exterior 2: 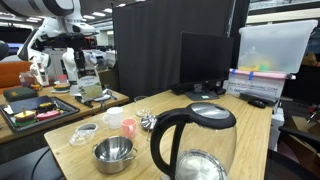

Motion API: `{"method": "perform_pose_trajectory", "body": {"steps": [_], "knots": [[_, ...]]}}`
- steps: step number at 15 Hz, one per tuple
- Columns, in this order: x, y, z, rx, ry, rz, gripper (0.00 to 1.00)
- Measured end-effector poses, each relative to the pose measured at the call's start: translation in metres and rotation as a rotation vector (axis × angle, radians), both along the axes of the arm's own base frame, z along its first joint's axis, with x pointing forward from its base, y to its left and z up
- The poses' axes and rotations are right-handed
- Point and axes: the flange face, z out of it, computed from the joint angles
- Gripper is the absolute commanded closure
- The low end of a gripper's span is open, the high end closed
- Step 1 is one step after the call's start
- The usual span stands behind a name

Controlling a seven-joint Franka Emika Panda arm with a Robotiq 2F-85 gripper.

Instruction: Move the box downwards on the table

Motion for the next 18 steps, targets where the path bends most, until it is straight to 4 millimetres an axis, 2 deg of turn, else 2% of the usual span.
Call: {"method": "perform_pose_trajectory", "body": {"steps": [3,7,14,18], "knots": [[0.018,-0.001,-0.031,-0.094,-0.047,-0.023,0.99],[0.043,-0.007,-0.049,-0.18,-0.1,-0.046,0.99],[0.043,0.008,-0.079,-0.215,-0.071,-0.026,0.99],[0.05,0.0,-0.083,-0.214,-0.06,-0.05,0.99]]}}
